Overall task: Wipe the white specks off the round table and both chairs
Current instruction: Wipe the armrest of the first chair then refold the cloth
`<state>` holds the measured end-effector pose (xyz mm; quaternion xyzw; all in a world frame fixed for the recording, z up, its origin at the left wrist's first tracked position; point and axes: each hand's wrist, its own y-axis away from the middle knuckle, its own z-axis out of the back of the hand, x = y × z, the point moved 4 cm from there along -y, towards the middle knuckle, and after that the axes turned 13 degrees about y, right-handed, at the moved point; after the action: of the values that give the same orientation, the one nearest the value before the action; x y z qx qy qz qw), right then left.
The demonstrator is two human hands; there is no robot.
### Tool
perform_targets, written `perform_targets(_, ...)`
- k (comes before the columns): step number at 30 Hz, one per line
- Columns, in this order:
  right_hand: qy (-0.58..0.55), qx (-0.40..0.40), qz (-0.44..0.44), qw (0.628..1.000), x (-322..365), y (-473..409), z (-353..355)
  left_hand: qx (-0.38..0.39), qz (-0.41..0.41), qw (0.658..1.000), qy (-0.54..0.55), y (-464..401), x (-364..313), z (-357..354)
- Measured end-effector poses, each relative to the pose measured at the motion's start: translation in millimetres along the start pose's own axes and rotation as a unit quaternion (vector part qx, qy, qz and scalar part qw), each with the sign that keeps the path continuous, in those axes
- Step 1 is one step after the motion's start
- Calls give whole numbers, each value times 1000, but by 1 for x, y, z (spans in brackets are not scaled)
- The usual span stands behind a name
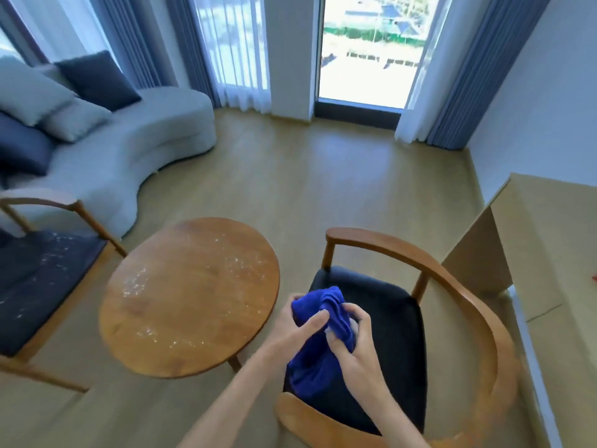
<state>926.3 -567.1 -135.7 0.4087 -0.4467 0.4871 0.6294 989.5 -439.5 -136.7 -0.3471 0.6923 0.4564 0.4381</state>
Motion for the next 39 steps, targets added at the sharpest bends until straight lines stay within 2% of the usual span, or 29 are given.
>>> perform_targets(6,-177,100,-55,978,81,-31,-16,-88,-60,993,58,27,-76,65)
perform_targets(7,-174,113,-56,977,92,-35,-22,-102,-73,991,55,31,-87,76)
perform_targets(10,-50,101,-15,994,129,-46,-47,-107,-99,988,44,49,-123,107)
perform_targets(13,-6,61,19,998,158,-58,-71,-46,-95,994,15,71,-155,150)
perform_targets(18,-36,173,91,980,200,-56,-138,72,-78,994,-26,113,-193,243)
perform_targets(21,-57,205,130,968,224,-49,-194,122,-65,990,-43,133,-209,286)
perform_targets(25,-94,240,158,953,251,-42,-254,232,-55,967,-84,151,-230,323)
perform_targets(28,-129,272,182,936,269,-37,-286,221,-118,962,-110,159,-249,336)
perform_targets(30,-119,254,225,933,281,-39,-302,175,-190,956,-136,157,-260,342)
perform_targets(33,-73,175,254,948,294,-55,-319,141,-256,941,-168,141,-267,354)
perform_targets(36,-31,88,189,978,300,-79,-335,129,-247,951,-132,117,-264,368)
perform_targets(39,-48,67,116,990,299,-107,-355,66,-228,969,-74,86,-259,389)
